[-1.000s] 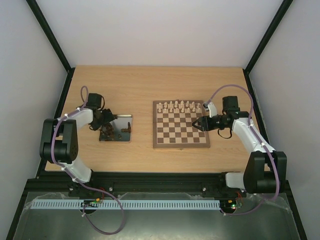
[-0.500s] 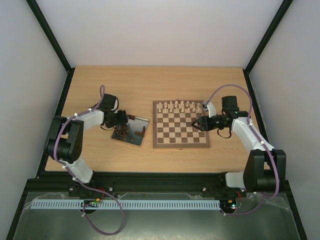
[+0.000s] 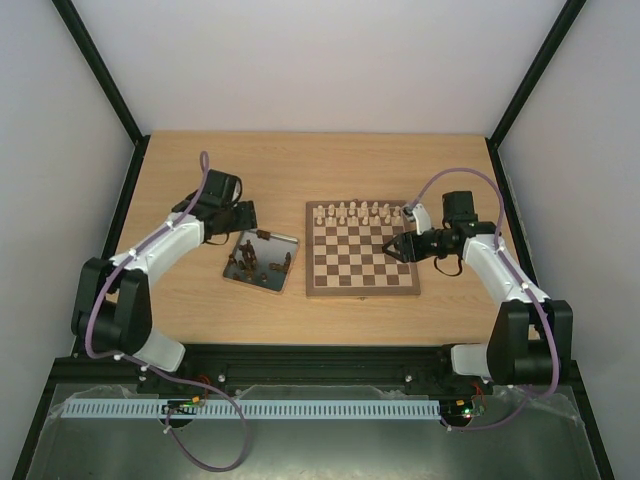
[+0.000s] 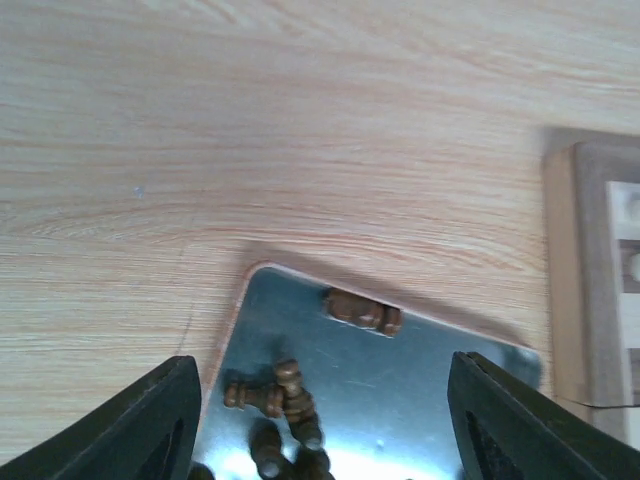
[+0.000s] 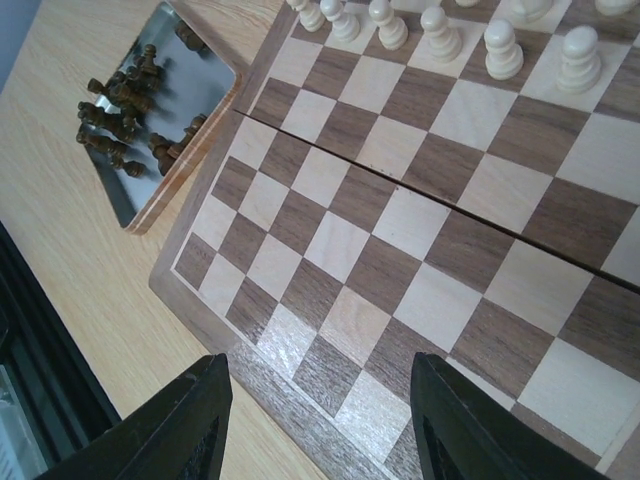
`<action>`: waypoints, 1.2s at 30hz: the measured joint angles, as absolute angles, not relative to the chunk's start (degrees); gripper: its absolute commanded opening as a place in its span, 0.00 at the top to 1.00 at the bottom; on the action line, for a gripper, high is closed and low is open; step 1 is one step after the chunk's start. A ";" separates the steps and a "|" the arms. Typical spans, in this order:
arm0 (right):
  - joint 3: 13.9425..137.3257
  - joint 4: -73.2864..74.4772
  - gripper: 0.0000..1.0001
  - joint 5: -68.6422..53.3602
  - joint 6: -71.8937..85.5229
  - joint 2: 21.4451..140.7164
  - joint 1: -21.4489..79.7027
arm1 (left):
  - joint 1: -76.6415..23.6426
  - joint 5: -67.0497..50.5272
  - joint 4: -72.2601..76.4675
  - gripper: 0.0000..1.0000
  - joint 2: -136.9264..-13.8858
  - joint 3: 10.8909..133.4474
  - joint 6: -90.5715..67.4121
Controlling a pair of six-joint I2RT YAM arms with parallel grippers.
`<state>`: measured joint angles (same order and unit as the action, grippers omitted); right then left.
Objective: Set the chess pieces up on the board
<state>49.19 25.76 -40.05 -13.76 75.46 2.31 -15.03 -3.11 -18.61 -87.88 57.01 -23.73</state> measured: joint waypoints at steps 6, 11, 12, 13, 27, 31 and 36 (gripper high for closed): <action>52.75 25.63 0.51 -39.75 -13.85 75.70 3.36 | -21.85 4.73 -26.98 0.53 -83.70 59.70 -24.93; 54.24 22.55 0.52 -39.86 -11.88 77.03 4.82 | -24.56 5.93 -32.36 0.59 -84.01 59.37 -25.08; 54.11 21.91 0.52 -39.75 -11.73 77.34 5.15 | -24.58 6.00 -32.69 0.59 -84.09 59.00 -25.06; 53.78 21.17 0.52 -39.46 -11.64 77.49 5.45 | -24.58 6.02 -32.95 0.60 -84.27 58.70 -25.02; 49.21 18.94 0.52 -37.85 -12.45 76.60 5.98 | -25.15 4.75 -33.82 0.72 -94.74 61.54 -22.59; 49.21 18.87 0.52 -37.47 -12.69 76.53 5.98 | -25.47 4.54 -33.98 0.75 -95.04 62.11 -22.15; 49.21 18.87 0.52 -37.26 -12.86 76.51 5.98 | -25.50 4.73 -34.02 0.75 -96.71 62.41 -21.87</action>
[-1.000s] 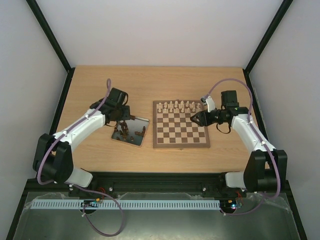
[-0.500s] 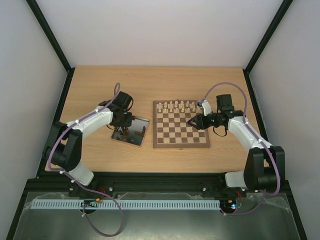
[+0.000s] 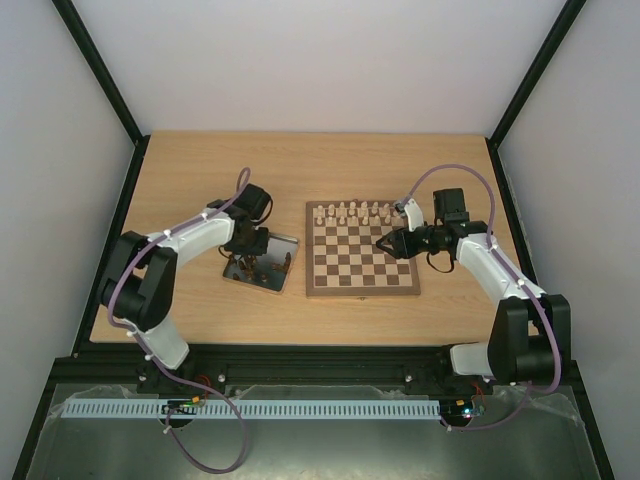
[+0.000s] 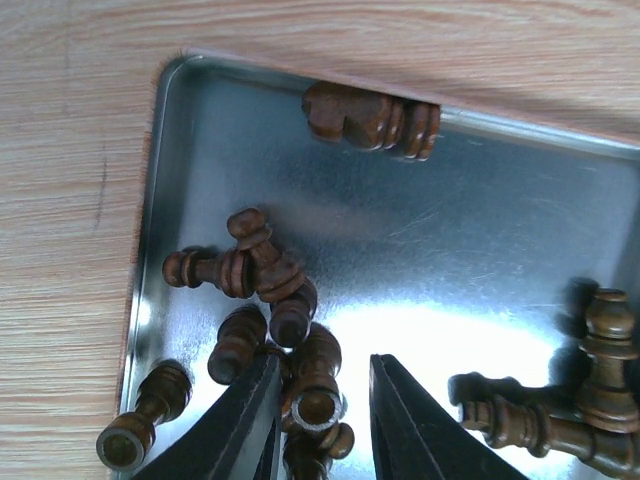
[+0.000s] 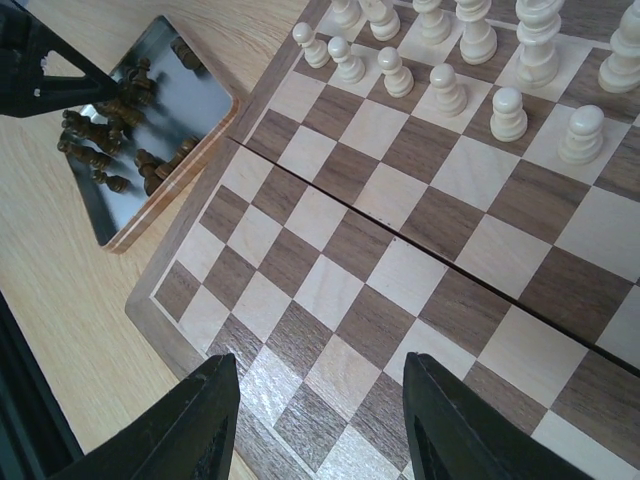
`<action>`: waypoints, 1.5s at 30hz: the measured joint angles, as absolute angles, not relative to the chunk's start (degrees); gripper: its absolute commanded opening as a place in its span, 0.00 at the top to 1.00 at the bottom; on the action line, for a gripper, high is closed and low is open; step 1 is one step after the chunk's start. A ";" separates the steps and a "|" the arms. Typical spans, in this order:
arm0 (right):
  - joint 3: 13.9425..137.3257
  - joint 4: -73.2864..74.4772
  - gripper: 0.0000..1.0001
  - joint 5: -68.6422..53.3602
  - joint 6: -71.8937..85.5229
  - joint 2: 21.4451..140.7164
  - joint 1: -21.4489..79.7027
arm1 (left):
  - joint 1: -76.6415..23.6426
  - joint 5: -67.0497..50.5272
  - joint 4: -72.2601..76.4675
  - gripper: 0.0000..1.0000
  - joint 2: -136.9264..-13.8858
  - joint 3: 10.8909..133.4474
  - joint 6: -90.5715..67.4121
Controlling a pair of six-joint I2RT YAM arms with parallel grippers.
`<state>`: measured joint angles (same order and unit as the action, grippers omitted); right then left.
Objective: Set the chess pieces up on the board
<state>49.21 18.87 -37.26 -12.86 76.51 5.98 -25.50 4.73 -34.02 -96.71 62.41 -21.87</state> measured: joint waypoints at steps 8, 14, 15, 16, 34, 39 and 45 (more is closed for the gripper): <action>48.88 18.85 0.52 -36.99 -13.06 76.49 5.98 | -25.52 5.98 -34.04 0.81 -98.91 62.41 -21.82; 48.88 18.83 0.52 -36.99 -13.10 76.49 5.98 | -26.39 6.04 -34.00 0.84 -99.98 62.41 -21.82; 48.88 18.83 0.52 -36.99 -13.10 76.51 5.98 | -26.61 6.02 -34.00 0.84 -100.16 62.41 -21.82; 48.88 18.81 0.52 -36.99 -13.10 76.49 5.98 | -26.83 6.02 -34.00 0.84 -100.42 62.41 -21.82; 48.88 18.81 0.52 -36.77 -13.52 76.51 5.98 | -33.26 4.99 -35.46 0.90 -101.16 66.39 -21.37; 48.88 18.81 0.52 -36.75 -13.61 76.51 5.98 | -34.68 4.23 -35.75 0.90 -97.12 68.42 -19.35; 48.88 18.81 0.53 -36.38 -13.67 76.51 5.98 | -39.46 1.32 -35.75 0.90 -94.45 69.45 -14.74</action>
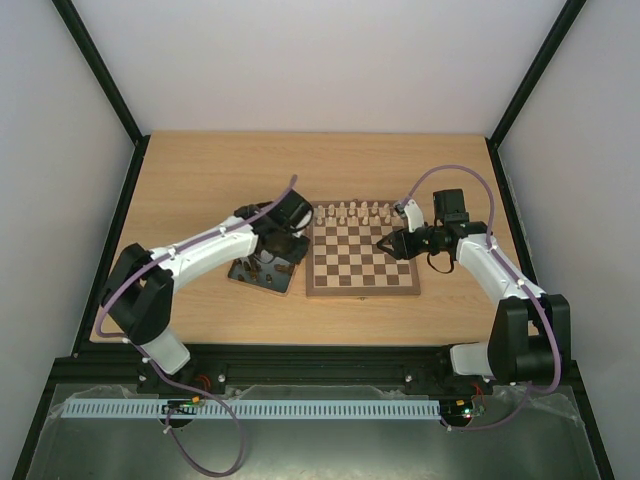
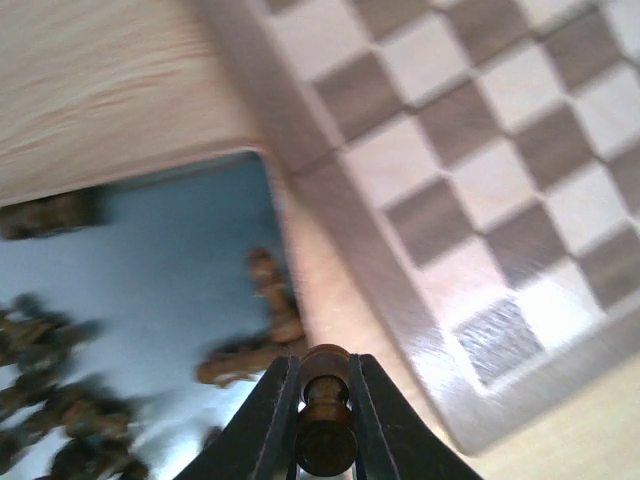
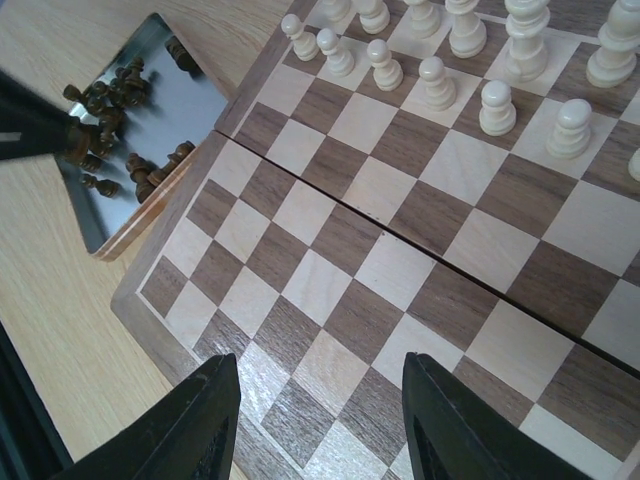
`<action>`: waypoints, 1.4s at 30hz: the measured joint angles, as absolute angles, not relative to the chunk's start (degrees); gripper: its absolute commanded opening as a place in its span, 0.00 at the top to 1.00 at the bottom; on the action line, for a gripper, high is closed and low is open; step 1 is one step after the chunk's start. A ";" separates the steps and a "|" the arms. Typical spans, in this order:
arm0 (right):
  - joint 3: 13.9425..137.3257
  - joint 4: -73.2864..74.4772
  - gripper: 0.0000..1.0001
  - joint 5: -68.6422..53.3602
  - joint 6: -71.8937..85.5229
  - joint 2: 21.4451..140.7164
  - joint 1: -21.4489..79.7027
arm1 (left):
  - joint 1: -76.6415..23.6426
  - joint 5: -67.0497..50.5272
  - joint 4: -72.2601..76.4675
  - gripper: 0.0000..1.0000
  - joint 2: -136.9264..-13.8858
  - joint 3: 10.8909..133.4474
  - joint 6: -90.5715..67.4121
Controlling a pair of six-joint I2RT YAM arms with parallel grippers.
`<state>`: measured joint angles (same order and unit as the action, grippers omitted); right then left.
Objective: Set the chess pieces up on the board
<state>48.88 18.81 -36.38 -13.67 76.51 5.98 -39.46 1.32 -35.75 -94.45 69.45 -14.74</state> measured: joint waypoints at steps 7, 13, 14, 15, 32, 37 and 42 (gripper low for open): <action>48.88 18.20 0.53 -33.01 -12.86 76.51 5.98 | -48.99 -0.21 -36.27 0.90 -94.56 69.80 -10.41; 48.88 17.63 0.52 -30.04 -12.38 76.51 5.98 | -53.43 0.03 -36.86 0.90 -97.67 71.31 -9.10; 48.88 17.63 0.52 -29.74 -12.38 76.51 5.98 | -53.87 0.12 -36.86 0.90 -98.35 71.42 -9.04; 48.88 17.63 0.52 -29.43 -12.38 76.51 5.98 | -54.13 0.21 -36.84 0.90 -98.89 71.42 -8.99; 48.88 17.63 0.52 -27.99 -12.38 76.49 5.98 | -54.63 3.70 -36.25 0.89 -105.10 72.40 -9.23; 48.88 17.61 0.52 -27.99 -12.38 76.49 5.98 | -54.57 4.12 -35.40 0.89 -105.32 72.44 -9.45; 48.88 17.61 0.52 -27.99 -12.38 76.51 5.98 | -54.39 4.10 -34.98 0.86 -105.45 72.49 -9.52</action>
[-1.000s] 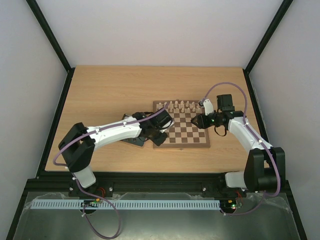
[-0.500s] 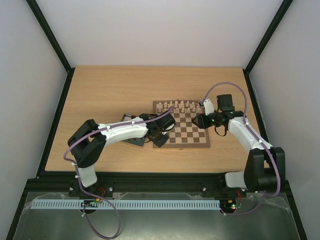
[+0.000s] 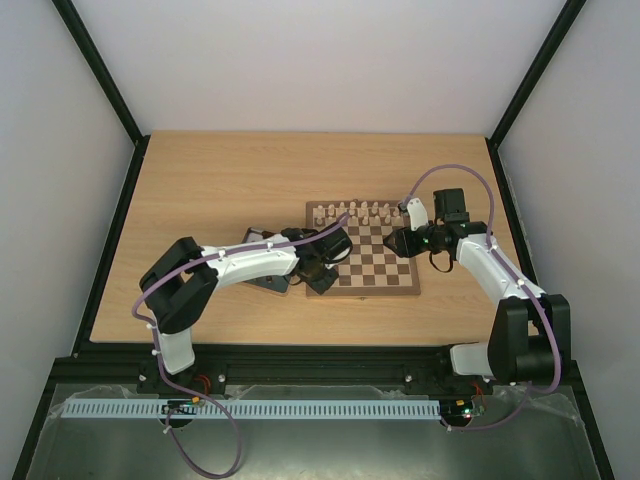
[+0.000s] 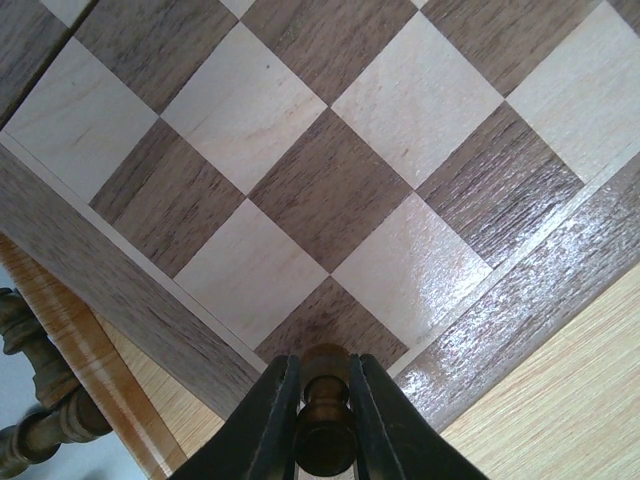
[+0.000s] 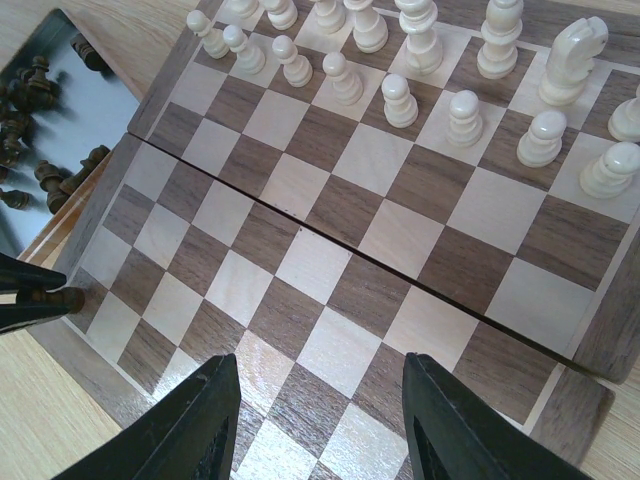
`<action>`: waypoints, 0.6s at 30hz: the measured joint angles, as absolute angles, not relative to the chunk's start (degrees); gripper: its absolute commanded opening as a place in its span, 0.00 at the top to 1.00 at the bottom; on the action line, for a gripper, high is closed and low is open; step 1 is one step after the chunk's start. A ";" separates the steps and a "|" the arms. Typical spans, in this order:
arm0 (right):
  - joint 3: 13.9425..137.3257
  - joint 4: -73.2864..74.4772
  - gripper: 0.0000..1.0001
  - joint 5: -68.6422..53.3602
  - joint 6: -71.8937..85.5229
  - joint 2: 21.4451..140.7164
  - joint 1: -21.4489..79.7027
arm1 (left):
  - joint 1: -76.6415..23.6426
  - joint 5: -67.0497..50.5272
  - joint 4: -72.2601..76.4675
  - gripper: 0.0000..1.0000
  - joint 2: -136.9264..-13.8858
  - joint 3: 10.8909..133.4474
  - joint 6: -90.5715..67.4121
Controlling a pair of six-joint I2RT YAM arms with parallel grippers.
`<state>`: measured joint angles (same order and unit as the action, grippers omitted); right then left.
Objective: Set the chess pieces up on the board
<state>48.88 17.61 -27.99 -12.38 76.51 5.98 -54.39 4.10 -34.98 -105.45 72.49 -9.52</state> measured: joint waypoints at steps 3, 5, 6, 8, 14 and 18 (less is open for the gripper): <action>48.88 17.61 0.52 -27.99 -12.40 76.51 5.98 | -54.35 4.10 -34.87 0.85 -105.47 72.49 -9.63; 48.88 17.61 0.52 -27.99 -12.40 76.51 5.98 | -54.35 4.08 -34.79 0.84 -105.49 72.49 -9.67; 48.88 17.61 0.52 -27.99 -12.40 76.51 5.98 | -54.35 4.08 -34.68 0.83 -105.54 72.49 -9.69; 48.88 17.61 0.52 -27.99 -12.40 76.51 5.98 | -54.35 4.08 -34.50 0.75 -105.56 72.49 -9.87; 48.88 17.63 0.52 -28.01 -12.40 76.51 5.98 | -54.33 4.78 -34.35 0.47 -104.64 72.49 -11.46; 48.88 17.63 0.52 -28.01 -12.40 76.51 5.98 | -53.60 6.02 -35.44 0.48 -99.61 72.38 -13.13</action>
